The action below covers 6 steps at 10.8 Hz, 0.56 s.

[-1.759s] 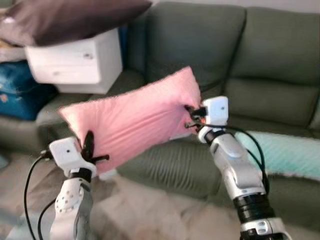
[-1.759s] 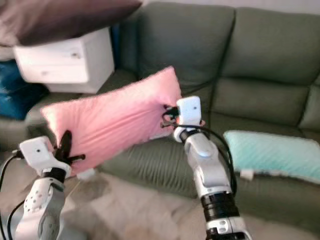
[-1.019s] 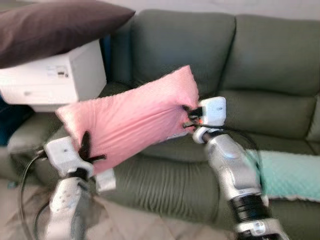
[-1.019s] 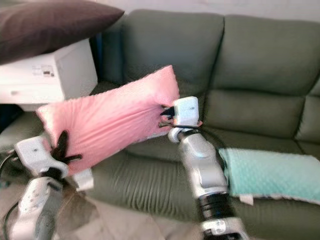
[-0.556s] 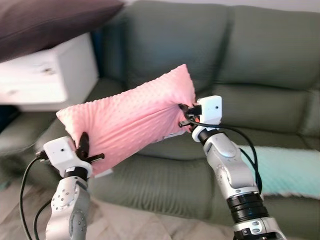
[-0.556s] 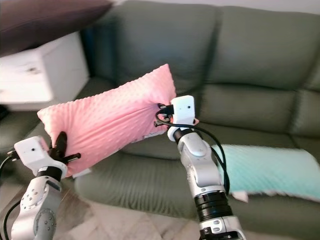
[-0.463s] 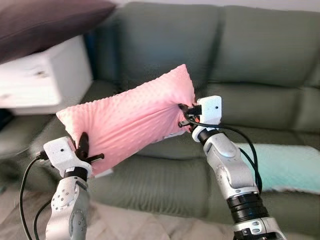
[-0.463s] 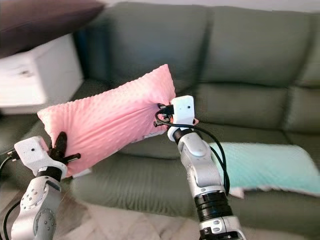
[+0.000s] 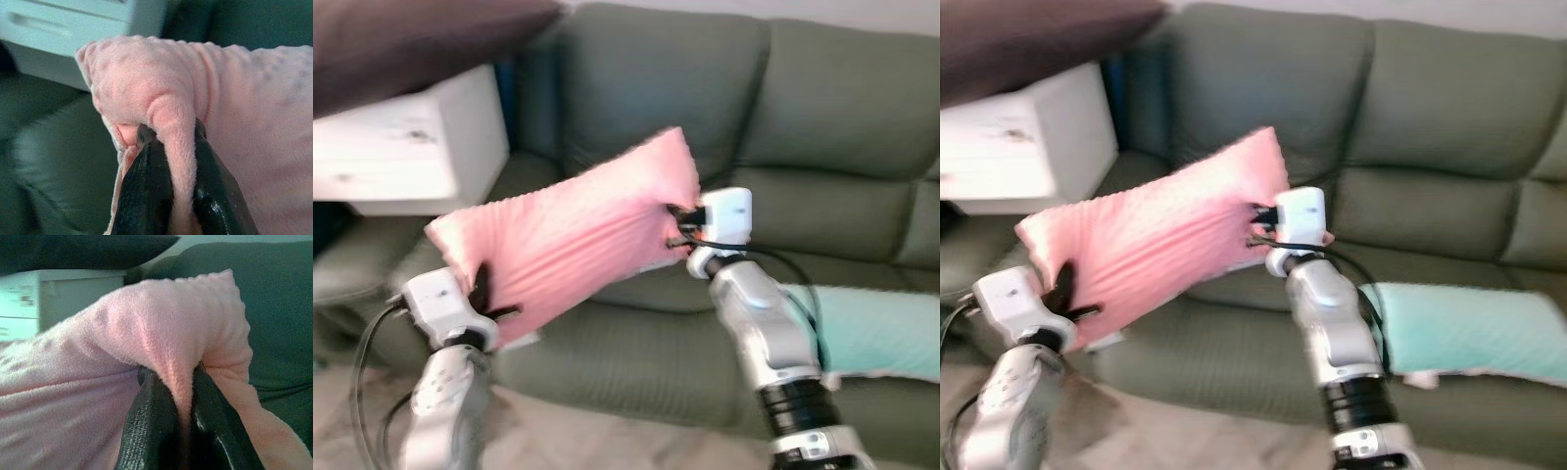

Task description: Move the pillow to the sofa

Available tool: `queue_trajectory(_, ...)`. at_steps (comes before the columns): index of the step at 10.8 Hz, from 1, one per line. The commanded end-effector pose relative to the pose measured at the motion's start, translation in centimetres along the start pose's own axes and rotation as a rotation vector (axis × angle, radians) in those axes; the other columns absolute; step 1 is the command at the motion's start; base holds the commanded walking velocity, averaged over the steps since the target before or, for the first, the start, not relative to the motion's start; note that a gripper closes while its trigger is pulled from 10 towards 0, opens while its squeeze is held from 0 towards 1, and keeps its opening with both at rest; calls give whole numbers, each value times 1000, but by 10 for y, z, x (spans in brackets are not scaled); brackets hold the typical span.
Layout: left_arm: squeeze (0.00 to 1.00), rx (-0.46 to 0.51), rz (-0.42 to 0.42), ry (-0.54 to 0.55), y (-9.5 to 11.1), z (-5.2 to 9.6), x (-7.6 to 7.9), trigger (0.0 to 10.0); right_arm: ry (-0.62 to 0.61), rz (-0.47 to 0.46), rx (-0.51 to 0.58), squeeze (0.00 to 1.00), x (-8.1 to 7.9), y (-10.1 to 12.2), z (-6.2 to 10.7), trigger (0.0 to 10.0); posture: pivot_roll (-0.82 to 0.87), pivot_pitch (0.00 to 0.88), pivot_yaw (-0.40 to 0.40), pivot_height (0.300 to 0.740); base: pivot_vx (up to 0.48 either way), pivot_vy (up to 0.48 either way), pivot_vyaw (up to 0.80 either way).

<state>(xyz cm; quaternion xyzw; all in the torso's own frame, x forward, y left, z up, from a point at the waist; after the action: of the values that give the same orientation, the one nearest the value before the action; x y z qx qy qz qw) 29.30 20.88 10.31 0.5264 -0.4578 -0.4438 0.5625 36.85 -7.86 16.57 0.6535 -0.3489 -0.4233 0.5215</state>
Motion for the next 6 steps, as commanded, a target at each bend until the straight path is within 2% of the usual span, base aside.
queue_trajectory(1, 0, 0, -14, 0, 1, -1, 0, 10000, -38, 16, 44, 0, 12, 13, 2, 10000, -213, 54, 19, 740, 0, 480, 0)
queue_trajectory(2, 0, 1, -21, 0, 1, -1, 0, 10000, -39, 17, 44, 0, 13, 13, 2, 10000, -212, 54, 19, 740, 0, 480, 0)
queue_trajectory(5, 0, 7, -27, -3, 2, -1, 1, 10000, -42, 17, 44, 0, 13, 13, 2, 10000, -213, 54, 19, 740, 0, 0, 0)
queue_trajectory(6, 0, 10, 6, -9, 2, 0, 3, 10000, -43, 18, 44, 0, 13, 13, 2, 10000, -213, 54, 19, 740, 0, 0, 0)
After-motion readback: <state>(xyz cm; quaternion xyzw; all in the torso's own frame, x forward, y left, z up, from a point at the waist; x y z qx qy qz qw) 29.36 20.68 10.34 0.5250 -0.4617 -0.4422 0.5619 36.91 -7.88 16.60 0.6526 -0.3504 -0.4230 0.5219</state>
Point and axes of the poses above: a point about 5 cm out from each wrist's last joint towards the gripper, its own z axis pointing back from the gripper into the wrist, its own y axis along the axis of the wrist's last joint, x = y × z, the point moved 3 cm from there along -z, pointing out of the wrist towards the gripper, and after that the axes turned 10 degrees about -z, right-handed, at the moved point
